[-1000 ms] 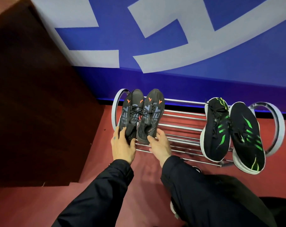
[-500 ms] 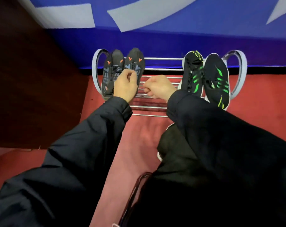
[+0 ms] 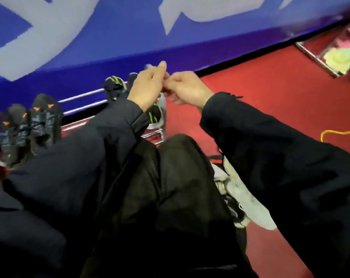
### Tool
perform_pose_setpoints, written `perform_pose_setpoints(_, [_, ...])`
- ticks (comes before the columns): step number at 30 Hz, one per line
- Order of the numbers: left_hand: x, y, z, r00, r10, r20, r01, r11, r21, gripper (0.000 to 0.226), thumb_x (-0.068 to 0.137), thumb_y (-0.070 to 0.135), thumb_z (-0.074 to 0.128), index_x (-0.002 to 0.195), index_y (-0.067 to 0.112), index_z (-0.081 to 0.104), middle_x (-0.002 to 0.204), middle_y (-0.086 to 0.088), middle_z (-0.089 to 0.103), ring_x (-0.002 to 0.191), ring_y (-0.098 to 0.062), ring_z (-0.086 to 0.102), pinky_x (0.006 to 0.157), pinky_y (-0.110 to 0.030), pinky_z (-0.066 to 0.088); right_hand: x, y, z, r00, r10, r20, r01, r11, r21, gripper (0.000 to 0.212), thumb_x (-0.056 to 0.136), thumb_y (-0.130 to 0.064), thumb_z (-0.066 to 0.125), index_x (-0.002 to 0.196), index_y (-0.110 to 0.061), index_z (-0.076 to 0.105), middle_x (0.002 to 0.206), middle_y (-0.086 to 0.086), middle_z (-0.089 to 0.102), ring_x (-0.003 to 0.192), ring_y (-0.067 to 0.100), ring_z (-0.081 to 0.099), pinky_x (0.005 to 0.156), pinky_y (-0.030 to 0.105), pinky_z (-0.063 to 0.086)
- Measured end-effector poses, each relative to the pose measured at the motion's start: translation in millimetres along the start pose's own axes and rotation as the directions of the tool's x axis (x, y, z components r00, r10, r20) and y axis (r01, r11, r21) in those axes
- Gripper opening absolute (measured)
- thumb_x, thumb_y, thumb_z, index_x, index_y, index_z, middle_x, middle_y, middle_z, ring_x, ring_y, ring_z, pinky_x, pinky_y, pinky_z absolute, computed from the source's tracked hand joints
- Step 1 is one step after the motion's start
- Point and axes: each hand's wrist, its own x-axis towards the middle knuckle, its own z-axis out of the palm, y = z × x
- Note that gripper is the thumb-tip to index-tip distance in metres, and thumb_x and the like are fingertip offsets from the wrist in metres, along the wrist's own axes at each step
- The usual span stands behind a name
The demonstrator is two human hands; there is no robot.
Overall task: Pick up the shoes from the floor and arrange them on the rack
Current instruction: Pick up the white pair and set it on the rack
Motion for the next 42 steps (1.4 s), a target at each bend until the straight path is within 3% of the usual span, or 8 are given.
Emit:
perform_pose_setpoints(11, [-41,2,265,0.797,-0.111,0.594,-0.026,0.976,0.217,0.049,0.100,0.053,0.034,0.098,0.013,0.062,0.092,-0.002,0.066,0.080,-0.019,0.060,0.077,-0.035,0.045,-125,237,-114,0.803,0.509,-0.310,-0.334,0.815,0.474,0.017,0.098,-0.015,0.058,0.082,-0.013,0.058,0.075,0.008,0.062,0.056,0.017,0.054,0.051,0.025,0.039])
perform_pose_setpoints(15, [-74,-47,295,0.723,-0.214,0.657,-0.046,0.934,0.354,0.035,0.098,0.037,0.052,0.125,0.015,0.056,0.114,0.001,0.062,0.096,-0.014,0.060,0.079,-0.026,0.046,-168,339,-64,0.595,0.745,-0.301,-0.502,0.637,0.585,0.015,0.099,-0.013,0.054,0.086,-0.012,0.062,0.074,0.006,0.063,0.063,0.021,0.057,0.056,0.030,0.046])
perform_pose_setpoints(19, [-89,-79,292,0.671,-0.283,0.686,-0.113,0.875,0.471,0.047,0.083,0.048,0.054,0.121,0.020,0.060,0.117,-0.003,0.066,0.108,-0.022,0.063,0.095,-0.035,0.049,-181,423,16,0.425,0.855,-0.296,-0.658,0.517,0.548,0.011,0.089,-0.028,0.057,0.092,-0.021,0.065,0.080,0.007,0.071,0.074,0.029,0.068,0.075,0.040,0.055])
perform_pose_setpoints(25, [-74,-82,292,0.704,-0.234,0.671,-0.116,0.894,0.433,0.037,0.093,0.031,0.061,0.122,0.008,0.061,0.110,-0.007,0.064,0.092,-0.017,0.058,0.078,-0.022,0.040,-142,471,62,0.372,0.895,-0.246,-0.500,0.416,0.760,0.079,0.076,-0.062,0.070,0.142,-0.038,0.033,0.127,0.006,0.066,0.107,0.030,0.067,0.104,0.047,0.051])
perform_pose_setpoints(30, [-71,-89,296,0.707,-0.278,0.651,-0.129,0.853,0.505,0.033,0.094,0.030,0.057,0.123,0.014,0.059,0.120,-0.006,0.064,0.105,-0.023,0.062,0.094,-0.033,0.046,-130,440,37,0.327,0.881,-0.342,-0.447,0.463,0.766,0.029,0.089,-0.044,0.049,0.103,-0.021,0.057,0.099,0.008,0.066,0.099,0.036,0.066,0.098,0.050,0.054])
perform_pose_setpoints(34, [-61,-86,302,0.759,-0.312,0.571,-0.010,0.871,0.490,0.029,0.096,0.030,0.056,0.116,0.010,0.061,0.106,-0.008,0.068,0.103,-0.028,0.063,0.084,-0.031,0.045,-155,389,0,0.111,0.829,-0.548,-0.021,0.553,0.833,0.021,0.092,-0.020,0.051,0.072,-0.015,0.054,0.073,-0.004,0.049,0.071,0.017,0.048,0.073,0.034,0.043])
perform_pose_setpoints(38, [-60,-75,312,0.684,-0.472,0.557,0.252,0.869,0.427,0.047,0.089,0.067,0.045,0.080,0.022,0.058,0.088,-0.004,0.063,0.095,-0.029,0.064,0.087,-0.040,0.051,-191,339,-26,0.298,0.701,-0.648,0.074,0.660,0.748,0.043,0.092,-0.021,0.060,0.057,-0.027,0.035,0.061,-0.005,0.029,0.061,0.019,0.027,0.060,0.033,0.026])
perform_pose_setpoints(42, [-71,-77,317,0.206,-0.617,0.760,0.740,0.606,0.292,0.072,0.059,0.087,0.059,0.088,0.022,0.071,0.084,-0.007,0.067,0.075,-0.025,0.064,0.080,-0.041,0.054,-199,298,-26,0.585,0.478,-0.655,0.077,0.772,0.631,0.041,0.089,-0.028,0.058,0.056,-0.024,0.033,0.057,-0.010,0.025,0.053,0.008,0.024,0.055,0.028,0.023])
